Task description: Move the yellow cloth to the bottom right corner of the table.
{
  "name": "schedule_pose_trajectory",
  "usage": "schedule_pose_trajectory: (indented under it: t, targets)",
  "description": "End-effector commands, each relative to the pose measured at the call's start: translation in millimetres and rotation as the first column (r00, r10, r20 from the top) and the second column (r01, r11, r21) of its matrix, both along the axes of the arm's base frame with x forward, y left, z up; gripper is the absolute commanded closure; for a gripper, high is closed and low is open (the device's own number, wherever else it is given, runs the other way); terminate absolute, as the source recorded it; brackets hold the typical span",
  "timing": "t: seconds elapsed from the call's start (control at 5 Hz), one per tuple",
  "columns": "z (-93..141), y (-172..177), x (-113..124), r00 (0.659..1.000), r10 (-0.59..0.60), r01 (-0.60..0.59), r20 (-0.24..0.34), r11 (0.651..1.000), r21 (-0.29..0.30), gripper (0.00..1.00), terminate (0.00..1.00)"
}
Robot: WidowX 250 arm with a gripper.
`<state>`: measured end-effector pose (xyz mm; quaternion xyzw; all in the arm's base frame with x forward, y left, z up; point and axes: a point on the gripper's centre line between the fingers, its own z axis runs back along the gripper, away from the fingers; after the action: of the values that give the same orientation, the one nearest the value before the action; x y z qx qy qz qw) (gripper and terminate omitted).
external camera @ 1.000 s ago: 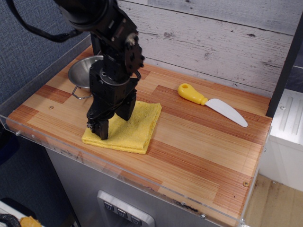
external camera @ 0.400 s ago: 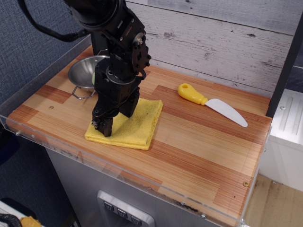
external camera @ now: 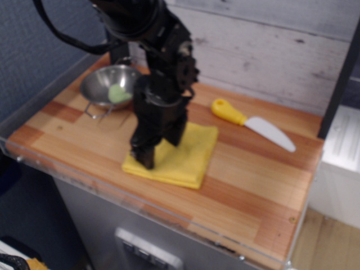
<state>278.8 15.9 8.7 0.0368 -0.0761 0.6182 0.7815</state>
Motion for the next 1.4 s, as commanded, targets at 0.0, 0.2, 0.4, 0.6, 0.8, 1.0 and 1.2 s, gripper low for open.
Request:
schedule_pose_trajectory:
  t: [0.0,0.2,0.4,0.6,0.8,1.0,1.2]
  targets:
    - [12.5,-51.9,-4.3,0.988,-0.148,0.149,0.035,0.989,-0.025,0.00,0.00]
    - [8.2,-87.8,-8.0,0.970,-0.239,0.240,0.032,0.970,-0.045,0.00,0.00]
    - [9.5,-112.4,-8.5,0.949,-0.313,0.314,0.037,0.948,-0.049,0.00,0.00]
    - [12.0,-127.1,-10.8,0.929,-0.368,0.369,0.036,0.929,-0.029,0.00,0.00]
    - [13.6,-126.2,-10.7,0.931,-0.363,0.364,0.041,0.931,-0.036,0.00,0.00]
    - [25.3,-117.8,-4.1,0.941,-0.333,0.335,0.057,0.942,-0.025,0.00,0.00]
    - [45.3,-105.1,7.5,0.954,-0.286,0.288,0.092,0.958,-0.005,0.00,0.00]
